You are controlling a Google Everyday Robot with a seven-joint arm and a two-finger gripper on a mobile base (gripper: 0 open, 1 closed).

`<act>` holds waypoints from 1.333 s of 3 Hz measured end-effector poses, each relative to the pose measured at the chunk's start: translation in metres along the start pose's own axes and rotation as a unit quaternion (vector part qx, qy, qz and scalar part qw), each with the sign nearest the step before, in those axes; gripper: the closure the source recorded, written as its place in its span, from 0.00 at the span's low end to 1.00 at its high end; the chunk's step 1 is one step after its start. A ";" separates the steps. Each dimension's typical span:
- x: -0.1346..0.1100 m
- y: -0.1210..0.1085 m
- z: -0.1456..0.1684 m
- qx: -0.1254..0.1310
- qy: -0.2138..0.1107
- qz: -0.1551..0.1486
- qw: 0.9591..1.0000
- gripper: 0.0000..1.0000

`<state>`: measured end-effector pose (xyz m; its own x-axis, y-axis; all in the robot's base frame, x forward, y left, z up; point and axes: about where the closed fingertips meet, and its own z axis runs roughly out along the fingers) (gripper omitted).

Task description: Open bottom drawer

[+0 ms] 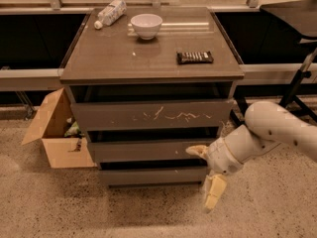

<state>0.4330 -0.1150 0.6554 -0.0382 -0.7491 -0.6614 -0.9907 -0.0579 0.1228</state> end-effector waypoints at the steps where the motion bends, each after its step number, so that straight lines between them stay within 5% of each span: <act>1: 0.036 -0.018 0.064 -0.021 0.013 0.009 1.000 0.00; 3: 0.085 -0.053 0.168 -0.057 0.028 0.022 0.998 0.00; 4: 0.085 -0.053 0.168 -0.057 0.028 0.022 0.998 0.00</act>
Offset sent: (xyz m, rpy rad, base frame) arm 0.0283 0.0460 -0.1997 -0.1076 0.1044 0.0529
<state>0.4603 -0.0648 0.4681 -0.0707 -0.7883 -0.6112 -0.9668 -0.0966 0.2365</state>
